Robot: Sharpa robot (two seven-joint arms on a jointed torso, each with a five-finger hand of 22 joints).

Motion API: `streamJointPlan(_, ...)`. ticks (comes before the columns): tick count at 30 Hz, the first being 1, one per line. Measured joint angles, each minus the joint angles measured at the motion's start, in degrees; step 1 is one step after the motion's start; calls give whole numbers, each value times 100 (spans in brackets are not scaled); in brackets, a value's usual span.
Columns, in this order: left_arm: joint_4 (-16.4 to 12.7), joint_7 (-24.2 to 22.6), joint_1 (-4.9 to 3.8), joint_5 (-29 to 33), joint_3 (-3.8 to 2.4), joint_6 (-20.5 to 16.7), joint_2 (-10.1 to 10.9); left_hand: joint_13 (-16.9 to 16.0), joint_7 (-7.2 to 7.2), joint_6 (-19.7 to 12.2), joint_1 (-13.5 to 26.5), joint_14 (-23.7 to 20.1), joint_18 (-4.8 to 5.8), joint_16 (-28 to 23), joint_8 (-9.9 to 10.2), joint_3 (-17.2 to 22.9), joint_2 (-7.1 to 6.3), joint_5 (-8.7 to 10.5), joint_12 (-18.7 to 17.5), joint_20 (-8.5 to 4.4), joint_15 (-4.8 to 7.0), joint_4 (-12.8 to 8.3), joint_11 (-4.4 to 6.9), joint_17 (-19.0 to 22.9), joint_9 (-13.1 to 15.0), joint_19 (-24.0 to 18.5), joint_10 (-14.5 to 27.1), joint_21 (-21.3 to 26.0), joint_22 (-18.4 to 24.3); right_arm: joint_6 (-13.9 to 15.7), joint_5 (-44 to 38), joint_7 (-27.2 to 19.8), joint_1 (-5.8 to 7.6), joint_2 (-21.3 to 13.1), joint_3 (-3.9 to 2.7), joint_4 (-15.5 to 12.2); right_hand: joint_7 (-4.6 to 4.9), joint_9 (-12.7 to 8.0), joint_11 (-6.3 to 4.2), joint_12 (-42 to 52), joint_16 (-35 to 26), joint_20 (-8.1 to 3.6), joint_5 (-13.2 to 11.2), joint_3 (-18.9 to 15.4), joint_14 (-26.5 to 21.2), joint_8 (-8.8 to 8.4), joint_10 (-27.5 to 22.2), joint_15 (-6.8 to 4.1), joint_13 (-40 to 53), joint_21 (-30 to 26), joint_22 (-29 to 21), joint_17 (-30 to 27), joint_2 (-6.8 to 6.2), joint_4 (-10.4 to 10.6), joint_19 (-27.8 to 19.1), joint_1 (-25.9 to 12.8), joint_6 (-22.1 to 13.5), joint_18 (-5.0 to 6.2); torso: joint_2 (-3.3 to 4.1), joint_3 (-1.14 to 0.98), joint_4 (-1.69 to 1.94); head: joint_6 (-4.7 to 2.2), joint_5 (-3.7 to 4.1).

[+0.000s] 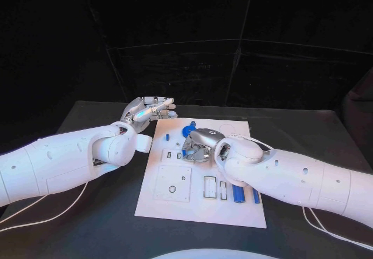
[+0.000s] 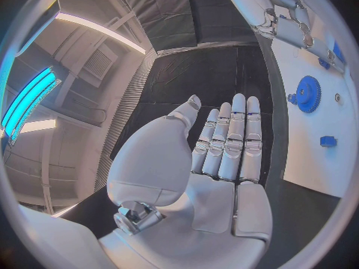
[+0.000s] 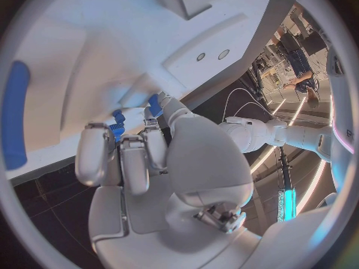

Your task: Assemble the parts on the task board

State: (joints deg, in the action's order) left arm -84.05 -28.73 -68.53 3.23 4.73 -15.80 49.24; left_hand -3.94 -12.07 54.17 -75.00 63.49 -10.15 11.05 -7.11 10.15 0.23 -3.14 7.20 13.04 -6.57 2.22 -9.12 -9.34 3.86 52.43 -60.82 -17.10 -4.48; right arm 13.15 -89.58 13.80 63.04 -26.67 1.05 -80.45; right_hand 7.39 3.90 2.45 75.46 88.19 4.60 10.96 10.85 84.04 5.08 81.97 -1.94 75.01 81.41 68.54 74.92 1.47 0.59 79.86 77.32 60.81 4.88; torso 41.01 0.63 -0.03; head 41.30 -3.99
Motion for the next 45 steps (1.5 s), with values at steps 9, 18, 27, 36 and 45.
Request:
streamJointPlan(9, 4, 4, 0, 0, 0, 4, 0, 0, 0, 0, 0, 0, 0, 0, 0, 0, 0, 0, 0, 0, 0, 0, 0, 0, 0, 0, 0, 0, -1, -61, -63, 9, -2, 11, 1, 11, 42, -6, 42, -61, 0, 0, -22, 18, -12, -65, -42, 12, -6, 0, -16, -1, -123, 25, 0, -125, -43, 0, 0, 1, 1, 5, 8)
streamJointPlan(18, 8, 6, 1, -1, 0, 6, -1, -1, 0, 0, 0, 0, 0, 0, 0, 0, 0, 0, 0, 0, 0, 0, 0, 1, 0, 0, 0, 0, -1, -81, -80, 19, -7, 22, 2, 12, 82, -15, 72, -114, 0, 0, -17, -21, 1, -131, -72, 41, -7, 0, -24, -1, -243, 81, 0, -245, -147, 0, 0, 3, 3, 9, 9)
streamJointPlan(27, 12, 9, 1, -1, 0, 8, -1, -1, 0, 0, 0, 0, 0, 0, 0, 0, 0, 0, 0, 0, 0, 0, 0, 1, 0, 0, 0, 0, -1, -75, -93, 36, -10, 29, 5, 12, 119, -15, 98, -208, 0, 21, -55, -73, 1, -130, -139, 82, -7, 0, -33, -1, -348, 130, -21, -350, -297, 0, -1, 3, 5, 12, 12)
streamJointPlan(36, 15, 11, 1, -1, 0, 9, -1, -1, 0, 0, 0, 0, 0, 0, 0, 0, 0, 0, 0, 0, 0, 0, 0, 1, 0, 0, 0, 0, -1, -49, -102, 78, -15, 33, 8, 5, 144, -15, 133, -323, -22, 61, -279, -334, -14, -131, -215, 97, -7, 0, -48, -1, -477, 300, -21, -586, -473, -1, -1, 3, 5, 10, 19)
streamJointPlan(45, 26, 18, 1, -1, 0, 12, -3, 4, -2, 2, 0, 131, 0, -13, 27, 42, 0, 0, -34, -20, 22, -43, 5, -46, 0, 115, -5, -7, 6, 157, -112, 121, -40, -45, 25, -99, 238, -11, 223, -771, -50, 105, -285, -814, -10, -130, -557, 175, -349, -23, -59, -1, -596, 569, -19, -764, -877, -1, 1, -1, 5, 7, 20)
